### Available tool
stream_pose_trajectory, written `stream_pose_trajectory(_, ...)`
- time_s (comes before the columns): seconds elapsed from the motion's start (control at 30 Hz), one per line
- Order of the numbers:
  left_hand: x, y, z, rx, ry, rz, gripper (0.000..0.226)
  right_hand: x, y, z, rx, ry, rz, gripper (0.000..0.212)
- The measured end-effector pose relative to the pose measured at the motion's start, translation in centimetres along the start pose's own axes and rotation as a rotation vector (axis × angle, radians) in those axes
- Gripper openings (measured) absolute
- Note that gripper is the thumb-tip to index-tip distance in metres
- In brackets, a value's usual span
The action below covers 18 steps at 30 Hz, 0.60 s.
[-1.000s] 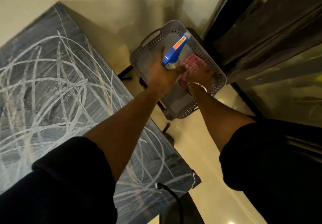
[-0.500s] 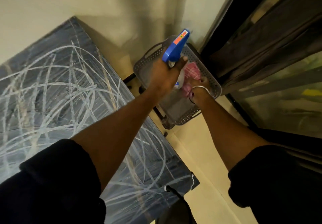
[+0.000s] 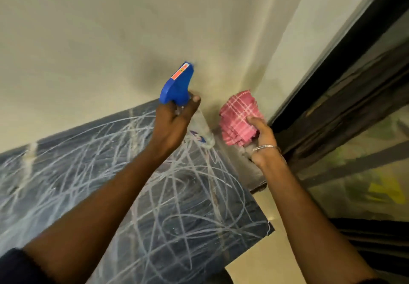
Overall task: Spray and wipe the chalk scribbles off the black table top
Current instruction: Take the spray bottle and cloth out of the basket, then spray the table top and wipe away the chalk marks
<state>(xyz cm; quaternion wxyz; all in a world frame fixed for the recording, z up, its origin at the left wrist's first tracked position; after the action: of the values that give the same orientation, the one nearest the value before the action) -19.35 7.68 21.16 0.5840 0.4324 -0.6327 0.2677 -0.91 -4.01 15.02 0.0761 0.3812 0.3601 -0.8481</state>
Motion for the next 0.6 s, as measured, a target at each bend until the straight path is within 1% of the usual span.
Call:
stream_pose_trajectory(0.07, 0.6, 5.3, 3.2, -0.005, 0.014, -0.022, 0.027, 2.4, -3.7, 3.8, -0.080, -0.072, 0.025, 0.030)
stream_pose_trajectory(0.13, 0.5, 10.2, 6.6, 0.005, 0.038, -0.007, 0.032, 5.6, -6.5, 6.8, -0.121, -0.126, 0.054, 0.027)
stream_pose_trajectory(0.2, 0.3, 14.7, 10.3, 0.023, 0.064, 0.020, 0.022, 9.2, -8.7, 9.4, -0.138, -0.176, 0.089, 0.026)
stream_pose_trajectory(0.27, -0.4, 18.9, 14.1, 0.039, 0.095, 0.045, 0.002, 13.1, -10.4, 12.2, -0.141, -0.206, 0.142, 0.019)
stream_pose_trajectory(0.3, -0.9, 20.8, 15.8, 0.059, 0.104, 0.054, 0.006, 14.9, -11.0, 13.6, -0.145, -0.225, 0.161, 0.016)
stream_pose_trajectory(0.4, -2.0, 25.8, 19.7, 0.138, 0.113, -0.001, 0.033, 20.0, -12.1, 17.2, -0.128, -0.330, 0.168, 0.006)
stream_pose_trajectory(0.43, -2.1, 27.2, 20.7, 0.134, 0.119, -0.036, 0.036, 21.4, -12.6, 18.1, -0.122, -0.360, 0.161, 0.006)
stream_pose_trajectory(0.5, -2.0, 29.6, 22.2, 0.091, 0.140, -0.089, 0.025, 23.7, -13.7, 19.6, -0.136, -0.400, 0.137, 0.012)
stream_pose_trajectory(0.53, -1.8, 30.4, 22.6, 0.074, 0.167, -0.082, 0.025, 24.3, -14.1, 20.0, -0.145, -0.407, 0.122, 0.019)
stream_pose_trajectory(0.6, -1.7, 32.0, 23.3, 0.070, 0.219, -0.058, 0.044, 25.0, -15.3, 20.8, -0.202, -0.412, 0.101, 0.036)
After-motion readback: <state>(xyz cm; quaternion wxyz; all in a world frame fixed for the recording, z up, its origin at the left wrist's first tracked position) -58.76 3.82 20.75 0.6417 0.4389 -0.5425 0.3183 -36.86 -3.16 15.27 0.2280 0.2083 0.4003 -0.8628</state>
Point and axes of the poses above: each hand's wrist, its own z-axis away from the middle knuckle, its own y-axis out of the back of the hand, x = y × z, the point moved 1 cm from there along -z, towards the middle knuckle, and after that the axes turned 1 degree about z, right-handed, at the moved point
